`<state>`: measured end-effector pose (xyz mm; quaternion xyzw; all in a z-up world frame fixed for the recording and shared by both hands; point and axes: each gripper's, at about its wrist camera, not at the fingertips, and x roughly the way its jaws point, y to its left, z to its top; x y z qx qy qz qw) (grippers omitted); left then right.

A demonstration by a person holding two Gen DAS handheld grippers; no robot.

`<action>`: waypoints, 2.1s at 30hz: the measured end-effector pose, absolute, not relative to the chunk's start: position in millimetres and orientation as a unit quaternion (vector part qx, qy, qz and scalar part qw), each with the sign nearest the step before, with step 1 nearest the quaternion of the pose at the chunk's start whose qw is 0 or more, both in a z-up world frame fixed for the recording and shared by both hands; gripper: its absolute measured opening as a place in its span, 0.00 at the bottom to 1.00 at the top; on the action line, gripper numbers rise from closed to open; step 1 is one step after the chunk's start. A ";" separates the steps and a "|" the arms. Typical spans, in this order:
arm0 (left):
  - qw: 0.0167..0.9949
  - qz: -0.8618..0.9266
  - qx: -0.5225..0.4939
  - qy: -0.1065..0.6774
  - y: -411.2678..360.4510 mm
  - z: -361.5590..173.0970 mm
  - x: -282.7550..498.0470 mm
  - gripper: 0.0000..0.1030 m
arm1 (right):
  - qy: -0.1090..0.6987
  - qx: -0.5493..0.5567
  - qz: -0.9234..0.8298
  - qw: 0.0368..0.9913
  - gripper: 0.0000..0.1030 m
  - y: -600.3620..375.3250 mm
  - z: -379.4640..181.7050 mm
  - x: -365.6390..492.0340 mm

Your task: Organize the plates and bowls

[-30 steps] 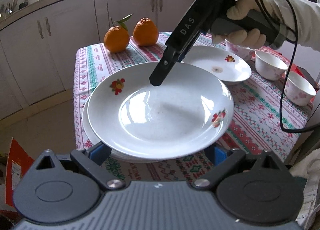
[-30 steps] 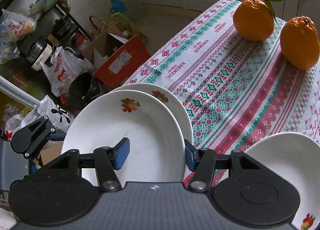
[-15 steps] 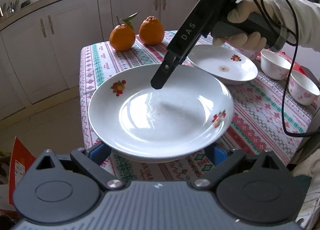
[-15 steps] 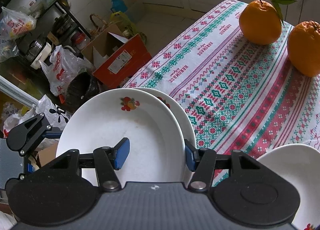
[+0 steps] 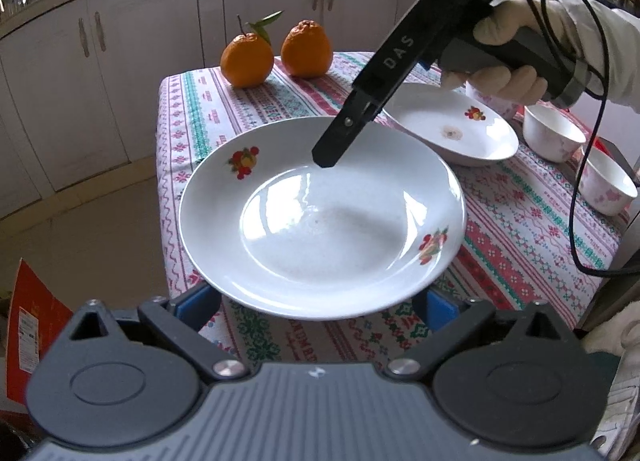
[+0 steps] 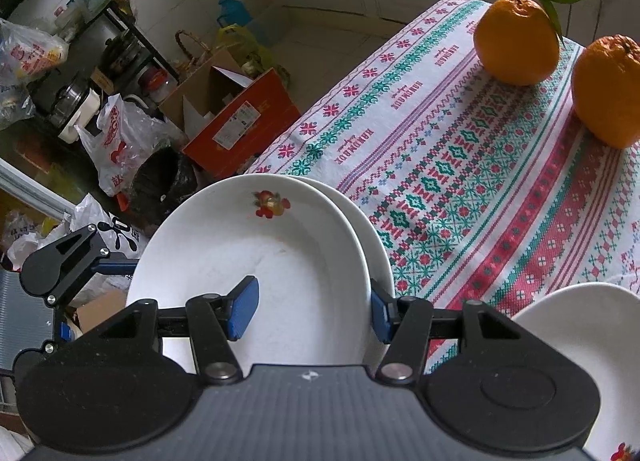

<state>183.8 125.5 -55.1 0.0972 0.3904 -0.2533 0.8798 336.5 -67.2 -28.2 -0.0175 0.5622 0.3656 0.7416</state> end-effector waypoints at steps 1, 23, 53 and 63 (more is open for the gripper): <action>0.880 -0.254 0.097 0.390 126.4 -55.4 183.9 0.99 | 0.562 -0.016 0.365 0.742 0.61 -68.4 -27.6 335.9; 0.883 -0.244 0.106 0.386 122.3 -56.7 179.9 1.00 | 0.553 -0.010 0.334 0.763 0.61 -84.6 -15.4 312.3; 0.903 -0.219 0.112 0.351 112.0 -34.2 156.3 0.99 | 0.480 -0.069 0.300 0.822 0.97 -88.5 9.0 247.3; 0.916 -0.209 0.118 0.322 106.7 -14.3 134.3 0.99 | 0.400 -0.107 0.238 0.879 1.00 -94.3 28.1 192.7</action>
